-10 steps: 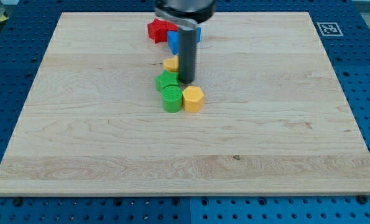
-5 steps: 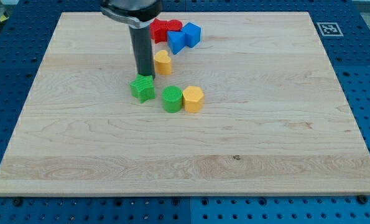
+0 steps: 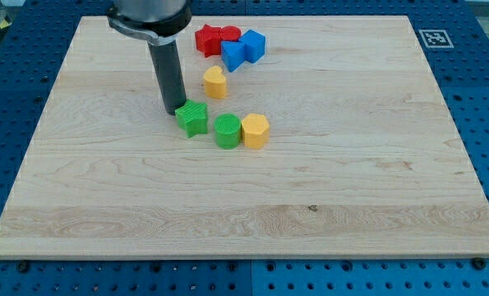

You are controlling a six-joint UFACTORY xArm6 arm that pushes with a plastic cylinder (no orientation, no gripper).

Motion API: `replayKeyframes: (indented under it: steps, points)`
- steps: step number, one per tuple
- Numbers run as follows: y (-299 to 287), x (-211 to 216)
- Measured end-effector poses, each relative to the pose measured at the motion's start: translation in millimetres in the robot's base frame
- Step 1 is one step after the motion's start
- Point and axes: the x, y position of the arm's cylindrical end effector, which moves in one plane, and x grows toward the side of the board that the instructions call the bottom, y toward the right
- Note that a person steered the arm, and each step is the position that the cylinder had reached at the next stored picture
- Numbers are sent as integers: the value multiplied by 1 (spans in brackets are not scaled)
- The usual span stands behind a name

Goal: Move the green star into the green circle

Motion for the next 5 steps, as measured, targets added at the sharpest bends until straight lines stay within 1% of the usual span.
replayKeyframes:
  steps: [1,2,3,4,5]
  points:
    - [8,-2]
    - [24,16]
    - [32,23]
    - [29,23]
    - [-10,25]
